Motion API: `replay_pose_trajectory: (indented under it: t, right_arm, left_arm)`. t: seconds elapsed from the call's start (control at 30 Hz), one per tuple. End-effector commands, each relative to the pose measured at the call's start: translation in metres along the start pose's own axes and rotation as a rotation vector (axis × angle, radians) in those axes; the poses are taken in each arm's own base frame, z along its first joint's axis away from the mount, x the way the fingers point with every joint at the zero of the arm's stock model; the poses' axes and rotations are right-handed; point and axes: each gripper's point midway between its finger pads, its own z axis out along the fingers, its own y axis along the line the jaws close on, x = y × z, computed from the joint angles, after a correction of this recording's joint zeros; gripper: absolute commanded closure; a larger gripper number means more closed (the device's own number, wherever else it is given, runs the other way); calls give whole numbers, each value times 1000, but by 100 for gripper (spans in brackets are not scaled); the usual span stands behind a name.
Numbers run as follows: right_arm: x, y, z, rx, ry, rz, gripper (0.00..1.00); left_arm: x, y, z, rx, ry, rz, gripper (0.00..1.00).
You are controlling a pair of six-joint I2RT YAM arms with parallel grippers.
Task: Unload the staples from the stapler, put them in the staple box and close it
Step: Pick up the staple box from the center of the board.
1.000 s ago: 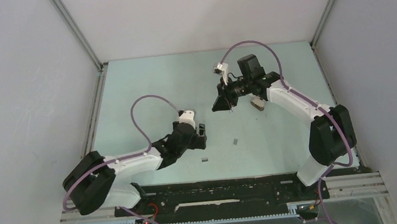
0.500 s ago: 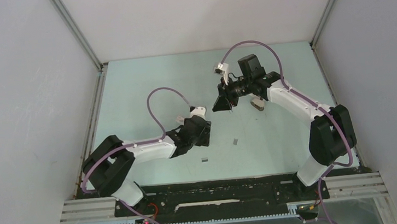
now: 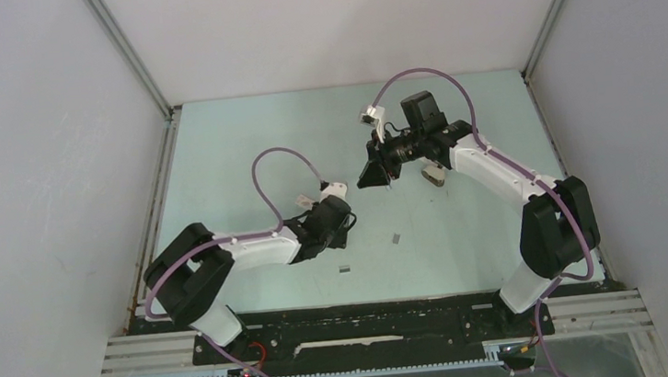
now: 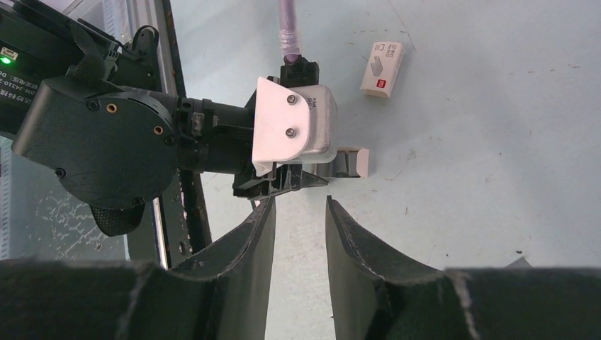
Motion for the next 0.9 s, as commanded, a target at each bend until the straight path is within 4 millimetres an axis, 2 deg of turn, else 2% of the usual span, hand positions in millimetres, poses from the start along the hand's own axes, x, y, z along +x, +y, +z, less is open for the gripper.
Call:
replay_pose_trajectory:
  t: [0.0,0.23,0.43,0.87]
  right_arm:
    - [-5,4,-4,-14,-16,-1,59]
    - [-4,4,-4,-15,-16,2,59]
    - [-5,5,-4,-16,-17,1,59]
    - [-7,1,-11,-7,-30,9,59]
  left_arm:
    - [-16,-6,1,-6,-27,5,53]
    - [-20,-6,-1,-8,-13,44,60]
    - [-25,-3,-15,-2,13,131,68]
    - [-19,2,-49,74,187,381,69]
